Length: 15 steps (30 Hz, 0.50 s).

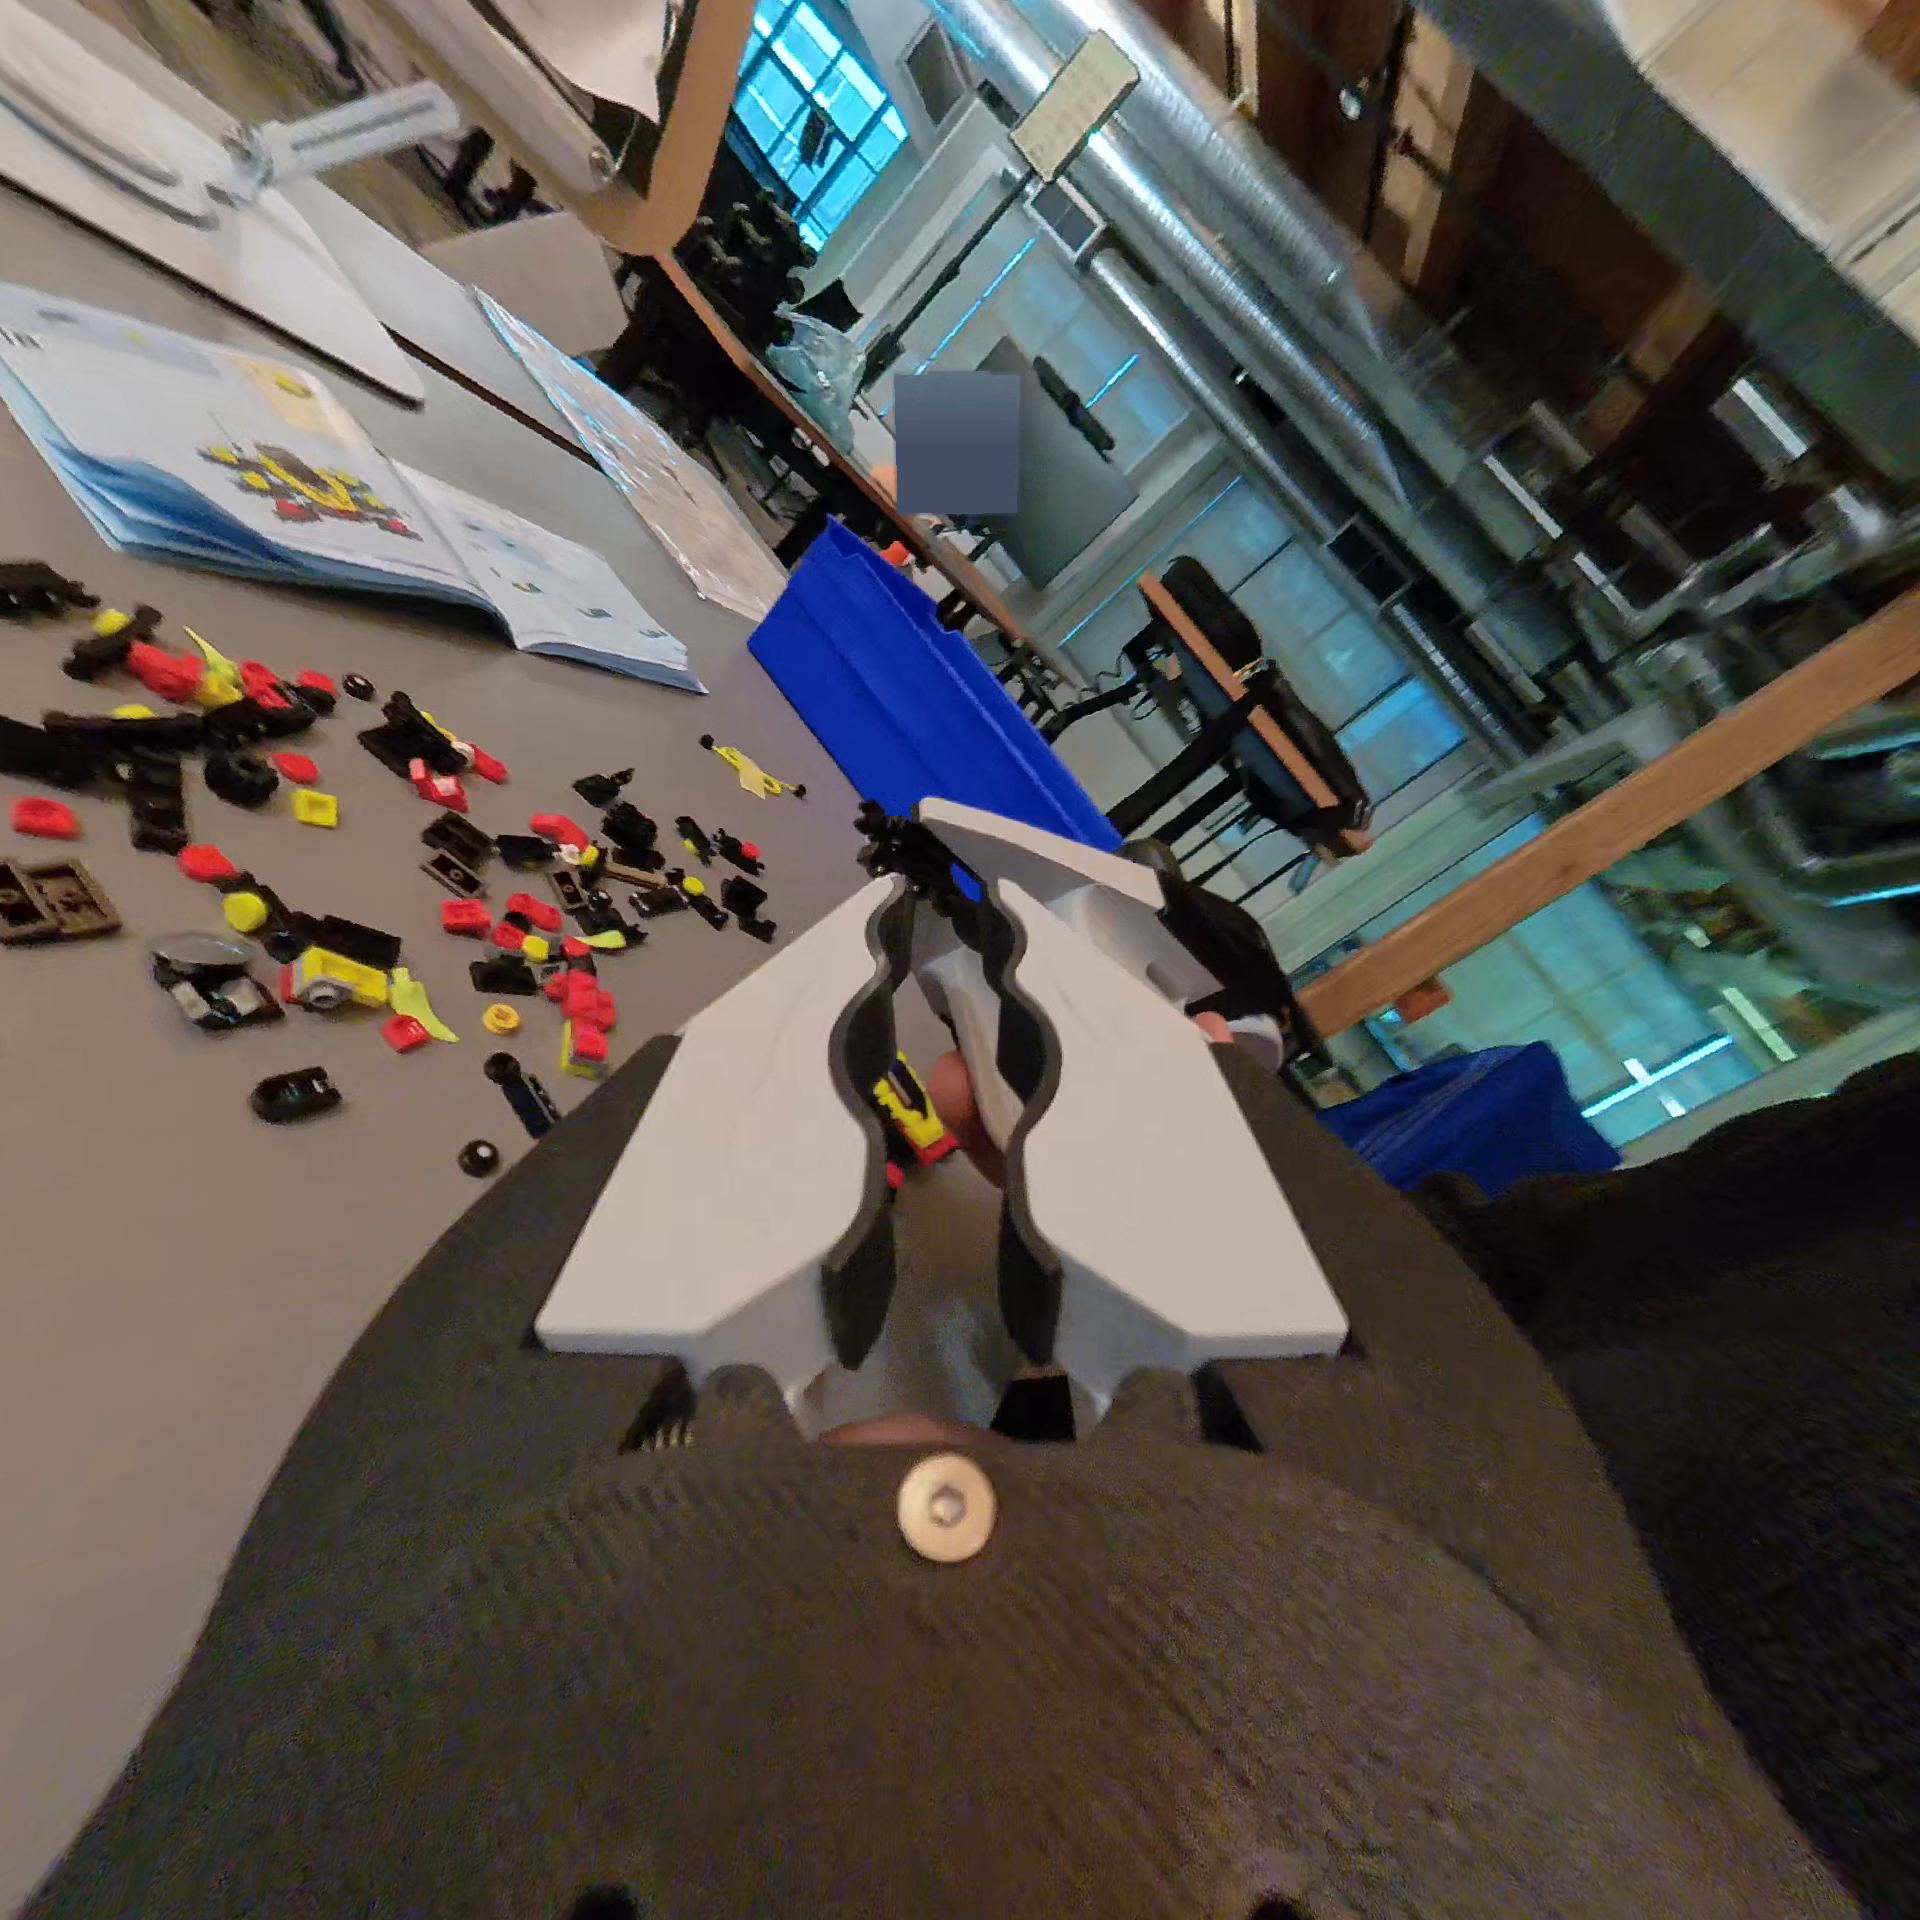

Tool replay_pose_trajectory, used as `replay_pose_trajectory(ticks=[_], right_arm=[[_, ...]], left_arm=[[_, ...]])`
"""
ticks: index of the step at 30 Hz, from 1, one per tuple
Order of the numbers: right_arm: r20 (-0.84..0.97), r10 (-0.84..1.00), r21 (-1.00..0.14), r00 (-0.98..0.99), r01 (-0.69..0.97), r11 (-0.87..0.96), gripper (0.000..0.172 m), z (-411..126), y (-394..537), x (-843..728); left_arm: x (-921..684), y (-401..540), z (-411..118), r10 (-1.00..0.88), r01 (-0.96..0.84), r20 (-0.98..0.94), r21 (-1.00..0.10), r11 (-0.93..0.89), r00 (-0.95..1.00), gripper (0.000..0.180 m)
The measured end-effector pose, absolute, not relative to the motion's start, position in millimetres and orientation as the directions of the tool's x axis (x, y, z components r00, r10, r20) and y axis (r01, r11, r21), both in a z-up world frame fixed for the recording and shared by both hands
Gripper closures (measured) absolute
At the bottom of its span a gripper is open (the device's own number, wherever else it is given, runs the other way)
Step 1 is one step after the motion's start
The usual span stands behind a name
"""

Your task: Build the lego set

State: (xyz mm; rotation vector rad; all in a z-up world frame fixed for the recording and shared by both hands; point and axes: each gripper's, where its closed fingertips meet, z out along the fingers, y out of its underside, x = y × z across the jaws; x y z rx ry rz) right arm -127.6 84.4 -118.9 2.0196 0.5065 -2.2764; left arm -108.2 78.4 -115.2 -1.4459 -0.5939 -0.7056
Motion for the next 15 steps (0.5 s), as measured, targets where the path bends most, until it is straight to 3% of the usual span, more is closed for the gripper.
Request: replay_pose_trajectory(ticks=[7,12,15], right_arm=[[-0.933,0.309,-0.351,-0.187,0.269,-0.897,0.167,-114,82,-128],[-0.879,0.422,-0.471,-0.222,0.264,-0.842,0.168,-106,80,-127],[-0.872,0.436,-0.484,-0.224,0.257,-0.837,0.167,-103,79,-127]], left_arm=[[-110,76,-110,-0.173,0.838,0.825,-0.545,0.009,0.538,0.172],[-110,74,-105,-0.211,0.842,0.821,-0.538,0.026,0.531,0.174],[-111,74,-104,-0.203,0.831,0.81,-0.555,0.035,0.55,0.178]])
